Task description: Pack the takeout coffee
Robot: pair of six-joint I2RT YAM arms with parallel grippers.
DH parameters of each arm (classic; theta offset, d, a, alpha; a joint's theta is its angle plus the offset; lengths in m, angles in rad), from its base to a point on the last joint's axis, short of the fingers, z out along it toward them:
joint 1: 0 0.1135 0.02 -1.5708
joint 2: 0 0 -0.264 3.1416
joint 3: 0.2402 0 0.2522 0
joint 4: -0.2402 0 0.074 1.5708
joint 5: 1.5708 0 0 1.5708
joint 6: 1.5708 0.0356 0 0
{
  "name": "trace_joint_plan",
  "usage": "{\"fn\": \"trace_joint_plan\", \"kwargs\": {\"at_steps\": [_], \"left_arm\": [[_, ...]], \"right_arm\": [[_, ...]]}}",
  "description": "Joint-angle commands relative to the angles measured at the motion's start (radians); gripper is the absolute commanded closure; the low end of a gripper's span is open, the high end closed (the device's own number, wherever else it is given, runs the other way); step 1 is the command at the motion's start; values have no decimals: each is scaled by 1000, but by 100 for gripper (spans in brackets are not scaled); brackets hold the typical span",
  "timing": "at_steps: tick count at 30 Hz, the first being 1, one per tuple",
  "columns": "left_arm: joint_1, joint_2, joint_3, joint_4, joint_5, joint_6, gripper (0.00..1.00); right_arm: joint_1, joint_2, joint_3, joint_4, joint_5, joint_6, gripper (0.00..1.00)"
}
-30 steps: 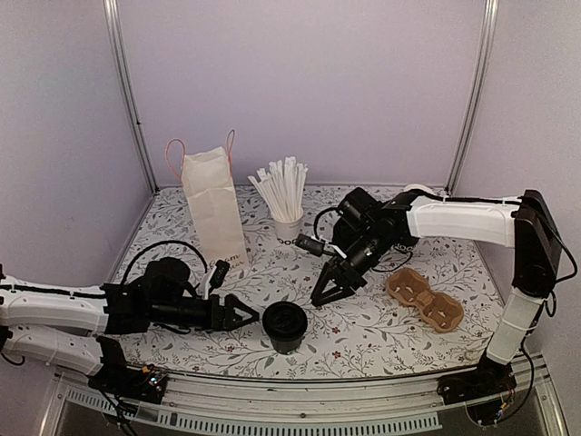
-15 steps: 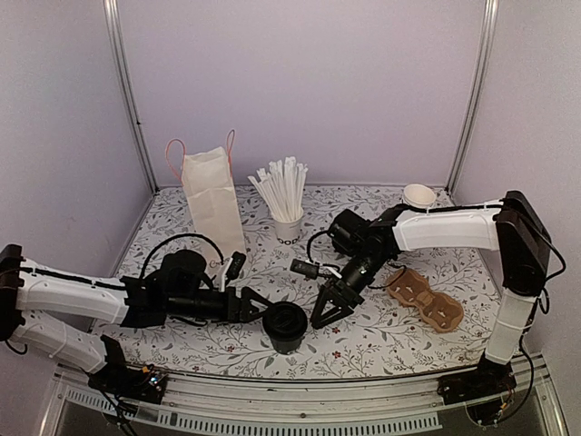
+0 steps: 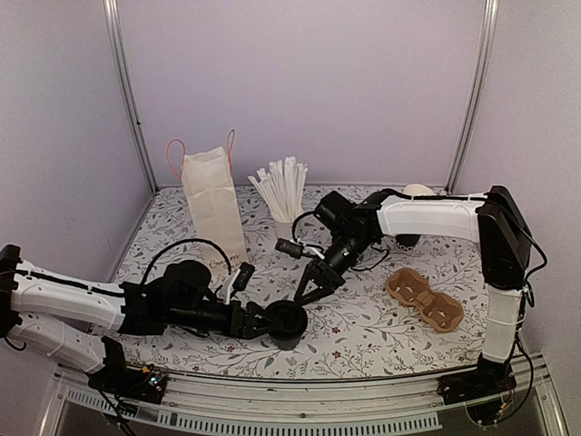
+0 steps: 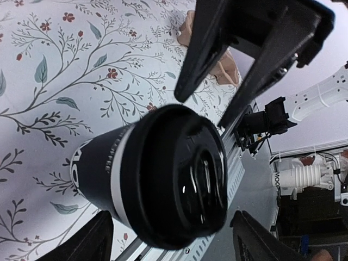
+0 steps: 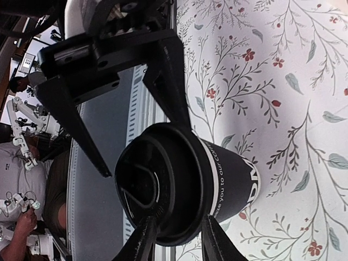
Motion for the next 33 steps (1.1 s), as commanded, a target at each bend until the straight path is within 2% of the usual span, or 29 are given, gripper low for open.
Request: {"fn": "trace_joint_plan", "kwargs": {"at_steps": [1,6,14,20,27,33], "left_arm": [[-26,-54,8,-63,-57,-24,22],[-25,-112,2,-101,-140,-18,20],[-4,-114,5,-105,-175,-59,21],[-3,-16,10,10,-123,-79,21],[1,71,71,1,-126,-47,22],[39,96,89,25,-88,46,24]], "right_arm": [[-41,50,58,-12,23,18,69],[-60,36,33,-10,25,10,69],[-80,-49,-72,29,23,15,69],[-80,-36,-81,33,6,16,69],[-79,-37,-104,38,-49,8,67],[-79,-61,-144,32,-127,-20,69]]}}
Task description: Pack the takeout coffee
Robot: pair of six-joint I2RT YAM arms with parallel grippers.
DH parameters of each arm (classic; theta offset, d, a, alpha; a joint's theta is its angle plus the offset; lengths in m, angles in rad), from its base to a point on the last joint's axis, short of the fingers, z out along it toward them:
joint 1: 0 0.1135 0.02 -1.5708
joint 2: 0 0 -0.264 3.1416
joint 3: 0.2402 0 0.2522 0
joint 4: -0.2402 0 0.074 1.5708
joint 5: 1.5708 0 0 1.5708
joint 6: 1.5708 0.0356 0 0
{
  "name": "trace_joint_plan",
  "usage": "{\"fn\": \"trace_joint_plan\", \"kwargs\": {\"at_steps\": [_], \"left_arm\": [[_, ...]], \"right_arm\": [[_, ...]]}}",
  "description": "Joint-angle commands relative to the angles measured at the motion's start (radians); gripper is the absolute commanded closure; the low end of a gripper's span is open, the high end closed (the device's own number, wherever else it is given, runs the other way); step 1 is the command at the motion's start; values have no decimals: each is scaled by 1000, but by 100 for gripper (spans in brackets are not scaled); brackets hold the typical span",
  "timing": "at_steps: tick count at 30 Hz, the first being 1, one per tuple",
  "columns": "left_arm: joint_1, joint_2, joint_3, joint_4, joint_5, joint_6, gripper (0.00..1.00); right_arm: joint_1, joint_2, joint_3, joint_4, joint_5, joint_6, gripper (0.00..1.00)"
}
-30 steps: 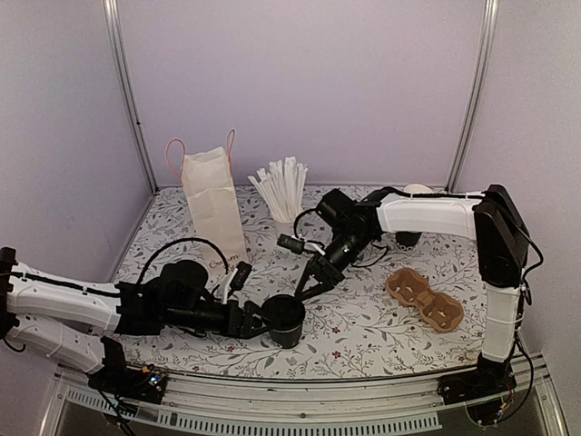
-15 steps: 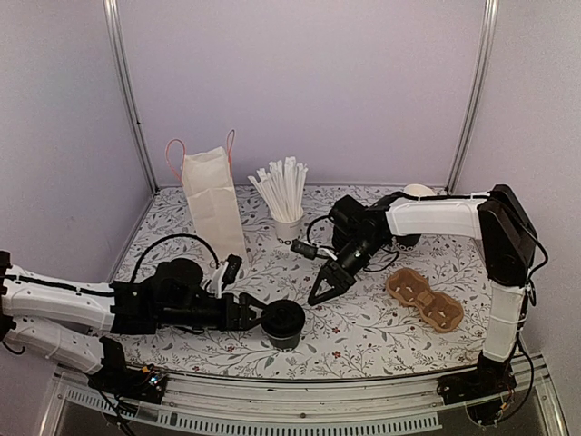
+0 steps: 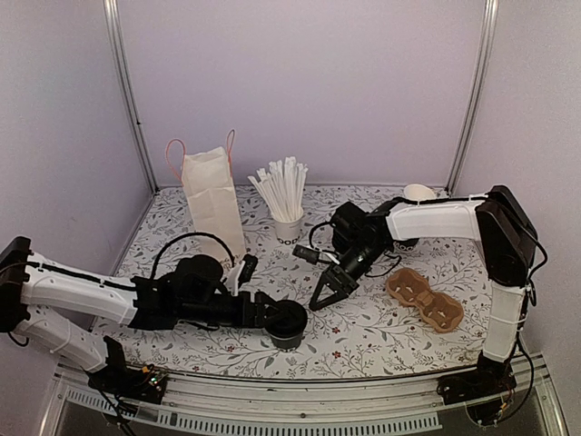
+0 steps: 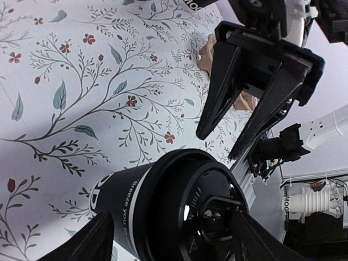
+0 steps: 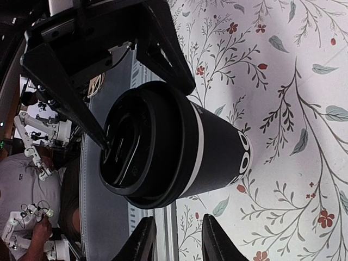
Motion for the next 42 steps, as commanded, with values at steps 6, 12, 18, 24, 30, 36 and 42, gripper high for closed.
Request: {"fn": "trace_joint_plan", "kwargs": {"at_steps": [6,12,18,24,30,36,42], "left_arm": [[92,65,20,102,145,163,29],[112,159,88,109,278,298,34],[141,274,206,33,382,411,37],[193,296,250,-8,389,441,36],[215,202,215,-44,383,448,34],[215,148,231,-97,343,477,24],[213,90,277,-178,259,457,20]], "right_arm": [[-4,-79,-62,9,-88,-23,75],[-4,-107,-76,20,-36,-11,76],[-4,-92,-78,25,31,11,73],[-9,-103,-79,36,37,28,72],[-10,-108,-80,39,29,30,72],[-10,-91,-58,37,12,31,72],[-10,-73,-47,30,10,33,72]]}}
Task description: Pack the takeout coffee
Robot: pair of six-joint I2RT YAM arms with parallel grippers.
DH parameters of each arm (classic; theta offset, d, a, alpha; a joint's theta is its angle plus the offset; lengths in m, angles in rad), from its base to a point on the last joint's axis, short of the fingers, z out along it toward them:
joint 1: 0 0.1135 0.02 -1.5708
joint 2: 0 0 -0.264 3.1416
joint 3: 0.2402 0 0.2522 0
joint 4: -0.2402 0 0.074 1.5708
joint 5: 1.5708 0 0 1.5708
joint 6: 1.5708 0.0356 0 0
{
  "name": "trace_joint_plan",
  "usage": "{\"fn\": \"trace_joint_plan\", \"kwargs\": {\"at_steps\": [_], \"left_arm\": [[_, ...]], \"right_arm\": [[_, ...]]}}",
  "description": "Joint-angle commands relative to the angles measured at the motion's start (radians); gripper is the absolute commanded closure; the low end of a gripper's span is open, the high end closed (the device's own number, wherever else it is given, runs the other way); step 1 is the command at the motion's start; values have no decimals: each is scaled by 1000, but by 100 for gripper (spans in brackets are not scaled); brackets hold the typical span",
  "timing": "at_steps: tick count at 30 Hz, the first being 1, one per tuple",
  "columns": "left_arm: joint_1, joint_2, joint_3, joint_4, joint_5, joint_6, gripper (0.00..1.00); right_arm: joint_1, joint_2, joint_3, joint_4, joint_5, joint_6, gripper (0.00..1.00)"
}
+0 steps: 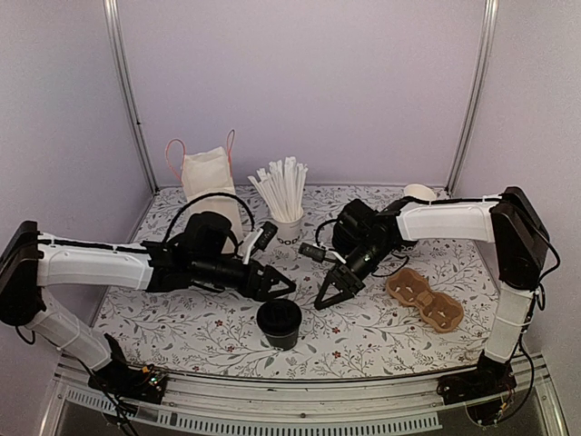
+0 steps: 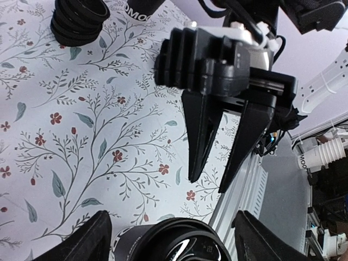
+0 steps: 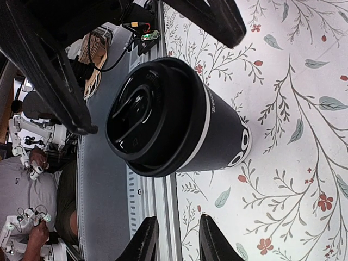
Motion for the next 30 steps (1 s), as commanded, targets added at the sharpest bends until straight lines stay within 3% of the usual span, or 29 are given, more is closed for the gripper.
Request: {"fn": "trace_joint_plan", "kwargs": {"at_steps": [1,7,12,18,23,30], "left_arm": [[3,-83,33,-91,-106,-30,20],[-55,-336,-114,-260,-386,-385,24],[-186,-488,-296,-146,-429,-645,29],[-274,-414,-307,-83,-465,-688,29],[-278,-363,-318,-8,-457,-691,33],[-278,-367,-324,10,-462,-697,38]], "right_arm": [[-4,6,21,5,-14,8,72],[-4,26,28,11,-37,25,72],[-4,60,71,1,-73,39,70],[12,105,129,-24,-71,53,47],[38,116,138,-30,-68,52,46],[53,141,164,-38,-63,56,52]]}}
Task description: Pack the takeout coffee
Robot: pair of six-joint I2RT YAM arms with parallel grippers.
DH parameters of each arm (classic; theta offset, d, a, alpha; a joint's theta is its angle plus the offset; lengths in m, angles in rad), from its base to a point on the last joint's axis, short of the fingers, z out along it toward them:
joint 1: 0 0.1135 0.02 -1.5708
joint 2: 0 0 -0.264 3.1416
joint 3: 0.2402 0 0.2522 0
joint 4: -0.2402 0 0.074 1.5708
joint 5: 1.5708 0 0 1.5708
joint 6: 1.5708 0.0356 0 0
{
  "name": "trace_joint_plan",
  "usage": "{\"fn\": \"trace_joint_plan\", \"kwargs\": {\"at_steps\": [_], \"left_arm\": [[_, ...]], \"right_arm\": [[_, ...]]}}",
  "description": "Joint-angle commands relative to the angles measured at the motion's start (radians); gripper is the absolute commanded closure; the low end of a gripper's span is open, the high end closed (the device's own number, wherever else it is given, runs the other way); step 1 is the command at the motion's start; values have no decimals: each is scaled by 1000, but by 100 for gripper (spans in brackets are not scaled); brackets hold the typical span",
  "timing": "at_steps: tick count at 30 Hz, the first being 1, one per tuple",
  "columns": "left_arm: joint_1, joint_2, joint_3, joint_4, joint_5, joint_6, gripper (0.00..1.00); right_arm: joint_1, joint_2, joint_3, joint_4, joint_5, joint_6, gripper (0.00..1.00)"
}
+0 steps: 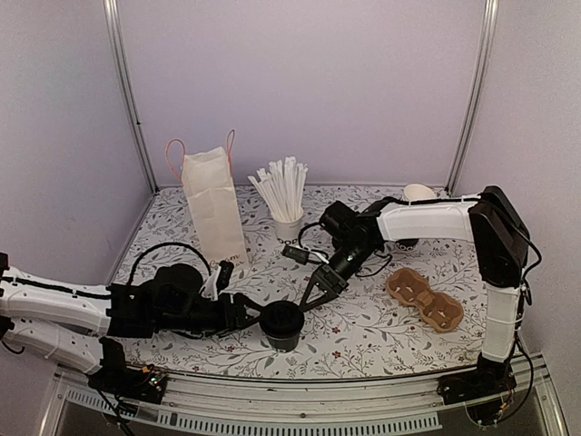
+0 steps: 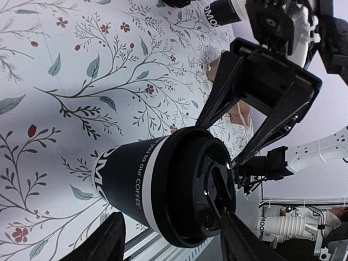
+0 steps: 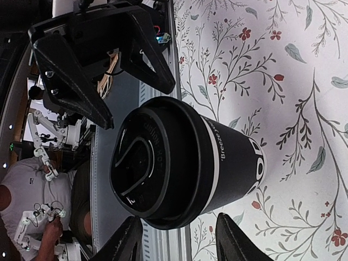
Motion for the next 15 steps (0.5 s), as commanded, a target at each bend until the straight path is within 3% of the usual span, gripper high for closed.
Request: {"fn": "trace_joint_plan", "kwargs": {"at_steps": [1,8,15], "left_arm": [[-13,-35,-15,20,-25,-17,39],[-13,-189,-128,36,-95,-132,51],[-12,-80,-129,173,-7,-128,53]], "right_arm": [[6,31,40,-16,-10,1,52],[8,47,59,-23,-18,4,53],[12,53,66,-27,-8,9,50]]}}
